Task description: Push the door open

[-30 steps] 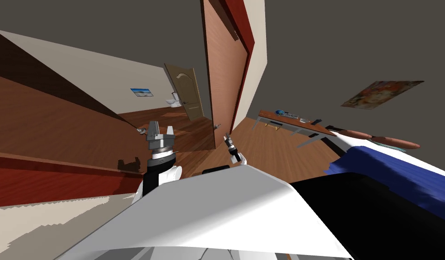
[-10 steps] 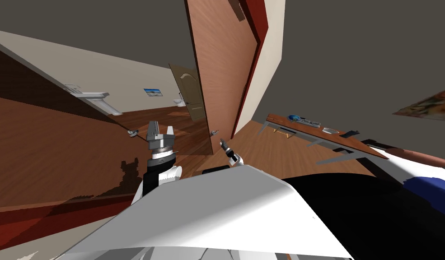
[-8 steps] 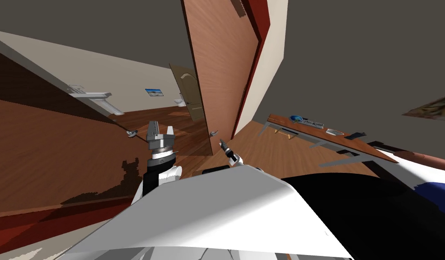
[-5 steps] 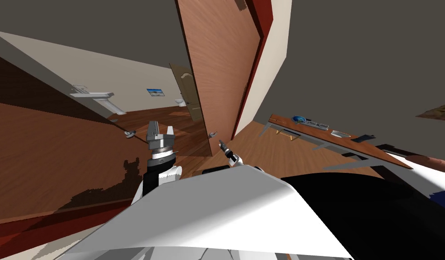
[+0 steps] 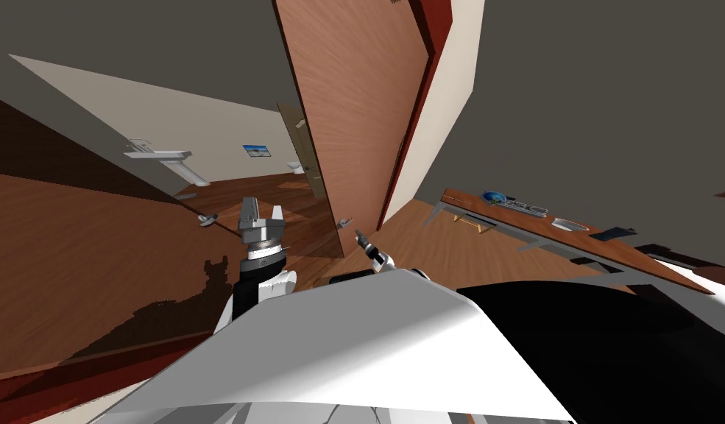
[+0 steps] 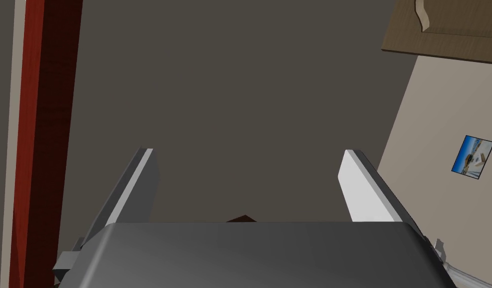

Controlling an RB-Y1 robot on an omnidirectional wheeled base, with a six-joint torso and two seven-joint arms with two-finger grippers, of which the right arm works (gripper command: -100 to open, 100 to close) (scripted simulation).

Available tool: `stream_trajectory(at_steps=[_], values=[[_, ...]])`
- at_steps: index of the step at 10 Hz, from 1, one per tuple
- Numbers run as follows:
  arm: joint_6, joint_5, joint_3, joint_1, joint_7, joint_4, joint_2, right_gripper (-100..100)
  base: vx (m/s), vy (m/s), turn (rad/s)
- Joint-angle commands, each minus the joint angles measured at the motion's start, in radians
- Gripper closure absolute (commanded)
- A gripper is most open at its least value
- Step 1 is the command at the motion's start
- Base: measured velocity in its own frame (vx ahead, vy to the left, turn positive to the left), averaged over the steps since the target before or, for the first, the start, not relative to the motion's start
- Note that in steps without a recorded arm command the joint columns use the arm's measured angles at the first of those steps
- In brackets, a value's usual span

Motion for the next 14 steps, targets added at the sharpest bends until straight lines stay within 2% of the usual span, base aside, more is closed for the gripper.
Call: stream_trajectory(at_steps=[1, 5, 8, 10, 11, 12, 14], values=[[-0.006, 0.009, 0.004, -0.012, -0.002, 0.032, 0.007, -100, 0.079, -0.073, 0.042], [-0.011, -0.002, -0.006, -0.014, 0.013, 0.041, 0.002, -100, 0.106, 0.036, 0.026], [-0.011, -0.008, -0.012, -0.012, 0.026, 0.046, 0.01, -100, 0.196, 0.11, 0.034], [-0.011, -0.012, -0.017, -0.011, 0.034, 0.05, 0.023, -100, 0.183, 0.088, 0.035], [-0.011, -0.011, -0.015, -0.013, 0.031, 0.05, 0.019, -100, 0.086, 0.04, 0.003], [-0.011, -0.011, -0.015, -0.013, 0.031, 0.05, 0.019, 100, -0.012, -0.005, -0.004], [-0.011, -0.011, -0.015, -0.013, 0.031, 0.05, 0.019, 100, -0.019, -0.016, 0.017]])
